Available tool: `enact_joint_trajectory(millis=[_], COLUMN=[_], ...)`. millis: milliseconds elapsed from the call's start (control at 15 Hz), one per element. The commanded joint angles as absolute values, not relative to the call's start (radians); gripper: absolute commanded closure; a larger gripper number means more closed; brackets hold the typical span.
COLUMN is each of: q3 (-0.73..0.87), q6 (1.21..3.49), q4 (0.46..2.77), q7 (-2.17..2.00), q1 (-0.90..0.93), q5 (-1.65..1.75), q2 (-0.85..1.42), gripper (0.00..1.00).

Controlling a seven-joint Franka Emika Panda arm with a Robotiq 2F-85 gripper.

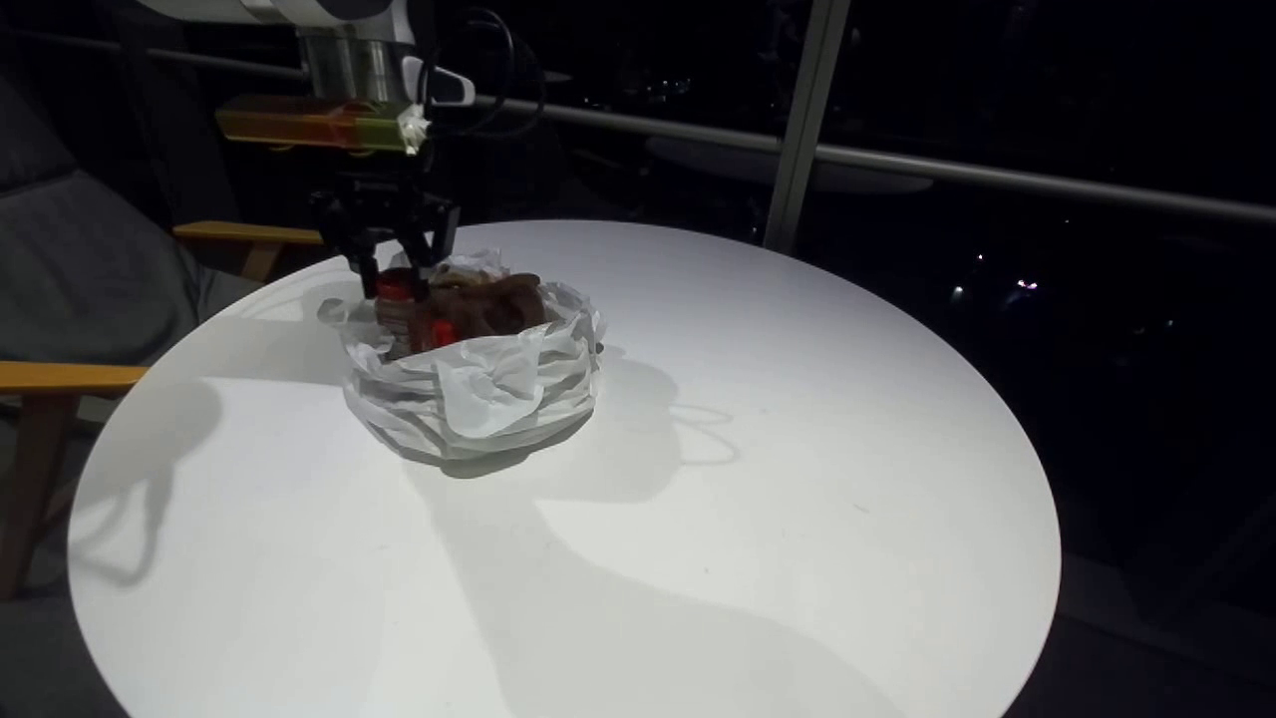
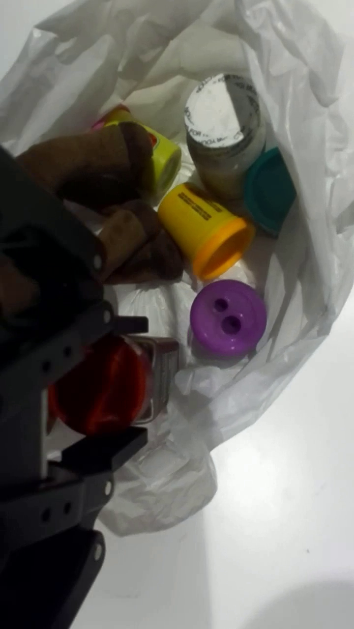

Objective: Pick the object in the plastic bag and put them on the table

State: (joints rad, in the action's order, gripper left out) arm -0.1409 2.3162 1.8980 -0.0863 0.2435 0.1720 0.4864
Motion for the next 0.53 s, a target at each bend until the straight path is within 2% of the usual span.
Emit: enact_joint_trajectory(millis=[0, 467], q3=[-0.165, -0.162], q6=[2.39, 2.416], q4=[2.084, 2.299], q7=[-0.118, -0.253], q1=[0.255, 0.221], q5=[0.149, 0.155], q2=[0.261, -0.081], gripper=[0.81, 0.81])
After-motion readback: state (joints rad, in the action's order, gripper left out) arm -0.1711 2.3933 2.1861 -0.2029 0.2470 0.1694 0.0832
